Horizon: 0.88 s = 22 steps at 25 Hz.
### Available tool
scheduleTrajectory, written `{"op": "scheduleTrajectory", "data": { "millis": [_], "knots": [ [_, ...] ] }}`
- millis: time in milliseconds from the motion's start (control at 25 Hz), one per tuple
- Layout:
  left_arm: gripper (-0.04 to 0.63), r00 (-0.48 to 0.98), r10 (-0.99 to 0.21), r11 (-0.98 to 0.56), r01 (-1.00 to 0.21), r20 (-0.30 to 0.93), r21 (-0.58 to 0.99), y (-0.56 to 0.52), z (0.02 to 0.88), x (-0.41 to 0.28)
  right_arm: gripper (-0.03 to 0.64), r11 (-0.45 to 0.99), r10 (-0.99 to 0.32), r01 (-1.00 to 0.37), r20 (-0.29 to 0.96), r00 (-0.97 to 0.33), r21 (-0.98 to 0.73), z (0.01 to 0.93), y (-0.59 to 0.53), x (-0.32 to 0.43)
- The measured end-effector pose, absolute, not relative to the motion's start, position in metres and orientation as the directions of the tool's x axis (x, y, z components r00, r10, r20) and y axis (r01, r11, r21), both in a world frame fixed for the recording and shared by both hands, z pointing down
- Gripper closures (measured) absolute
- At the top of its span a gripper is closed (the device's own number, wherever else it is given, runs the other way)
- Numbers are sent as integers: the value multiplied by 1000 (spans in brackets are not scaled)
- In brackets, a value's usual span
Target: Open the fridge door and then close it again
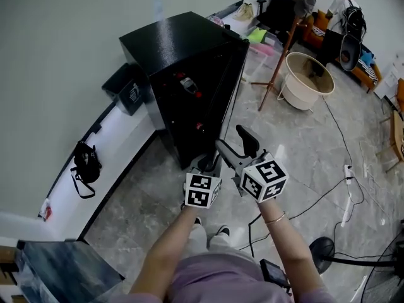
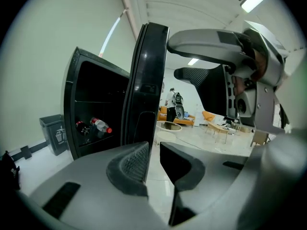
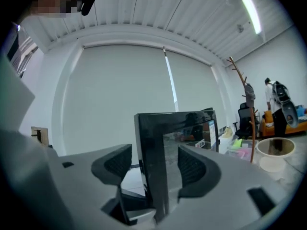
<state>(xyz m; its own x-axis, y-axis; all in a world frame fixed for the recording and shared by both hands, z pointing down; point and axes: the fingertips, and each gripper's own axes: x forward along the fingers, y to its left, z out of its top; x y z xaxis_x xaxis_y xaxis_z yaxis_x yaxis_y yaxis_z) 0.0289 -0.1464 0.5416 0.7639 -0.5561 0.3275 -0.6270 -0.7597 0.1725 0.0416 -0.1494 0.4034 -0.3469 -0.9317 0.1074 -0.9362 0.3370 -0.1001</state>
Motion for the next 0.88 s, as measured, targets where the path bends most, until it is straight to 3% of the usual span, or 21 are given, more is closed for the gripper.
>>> {"op": "scheduleTrajectory", "data": {
  "millis": [200,440,560,880],
  "knots": [
    [534,766,-550,-766,-622,332,166,-136,541,38,331,361,-924,-932,124,-361,-24,399,-157,40],
    [523,779,-535,-783,-603,327,153,-129,541,45,405,401,-911,-912,143,-388,86,400,-155,36],
    [482,797,-510,-800,-578,324,162,-127,537,43,410,415,-905,-904,143,-400,102,399,-156,34],
    [482,799,-498,-800,-573,337,179,-136,550,7,410,452,-890,-887,124,-440,95,400,-158,37]
  ]
}}
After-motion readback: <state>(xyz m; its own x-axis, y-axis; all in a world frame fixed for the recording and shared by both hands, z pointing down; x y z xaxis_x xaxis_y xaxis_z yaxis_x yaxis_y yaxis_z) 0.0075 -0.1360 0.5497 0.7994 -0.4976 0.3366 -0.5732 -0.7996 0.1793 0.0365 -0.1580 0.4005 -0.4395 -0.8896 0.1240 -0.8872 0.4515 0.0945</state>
